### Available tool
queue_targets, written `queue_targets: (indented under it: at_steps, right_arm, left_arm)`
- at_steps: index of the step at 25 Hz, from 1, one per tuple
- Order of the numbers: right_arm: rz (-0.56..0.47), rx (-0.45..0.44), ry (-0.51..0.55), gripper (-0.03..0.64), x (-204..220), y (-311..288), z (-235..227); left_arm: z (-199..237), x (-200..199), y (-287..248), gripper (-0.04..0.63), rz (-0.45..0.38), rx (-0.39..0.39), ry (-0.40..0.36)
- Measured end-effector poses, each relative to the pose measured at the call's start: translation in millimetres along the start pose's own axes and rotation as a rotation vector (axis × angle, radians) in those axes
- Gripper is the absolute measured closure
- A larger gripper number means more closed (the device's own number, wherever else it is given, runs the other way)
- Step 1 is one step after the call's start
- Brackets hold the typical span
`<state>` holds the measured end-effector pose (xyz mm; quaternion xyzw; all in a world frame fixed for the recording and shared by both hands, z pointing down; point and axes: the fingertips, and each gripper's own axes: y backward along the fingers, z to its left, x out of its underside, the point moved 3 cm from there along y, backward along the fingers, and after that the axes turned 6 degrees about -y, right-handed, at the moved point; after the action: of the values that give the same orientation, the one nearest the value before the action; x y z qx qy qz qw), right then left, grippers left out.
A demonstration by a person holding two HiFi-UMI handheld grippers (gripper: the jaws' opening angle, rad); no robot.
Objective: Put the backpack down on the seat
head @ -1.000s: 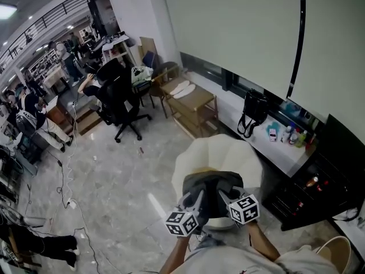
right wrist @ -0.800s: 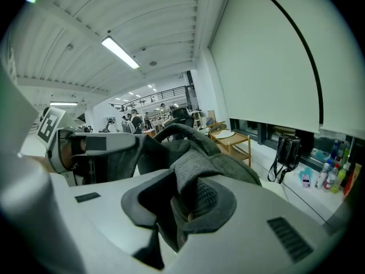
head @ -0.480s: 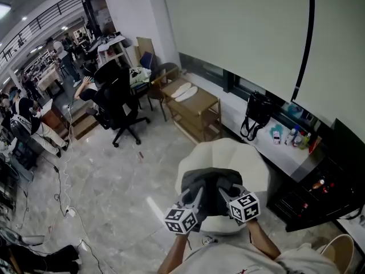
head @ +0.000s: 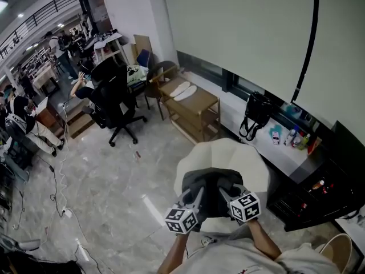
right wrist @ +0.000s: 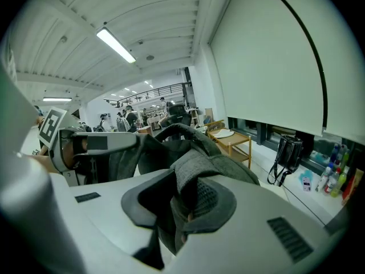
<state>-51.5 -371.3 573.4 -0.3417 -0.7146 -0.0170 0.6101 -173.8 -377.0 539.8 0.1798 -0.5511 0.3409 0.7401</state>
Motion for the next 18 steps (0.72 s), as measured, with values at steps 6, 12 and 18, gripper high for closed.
queue_targets:
  at_steps: [6, 12, 18]
  right_arm:
    - [0.01, -0.003, -0.016, 0.537, 3, -8, -9]
    - [0.013, -0.031, -0.015, 0.537, 0, -13, -30]
    - [0.021, -0.078, -0.002, 0.537, -10, -22, -62]
  left_arm:
    - [5, 4, -11, 0.506, 0.017, -0.003, 0.005]
    - [2, 7, -29, 0.506, 0.019, -0.03, 0.004]
    - [-1, 6, -59, 0.506, 0.013, -0.077, 0.002]
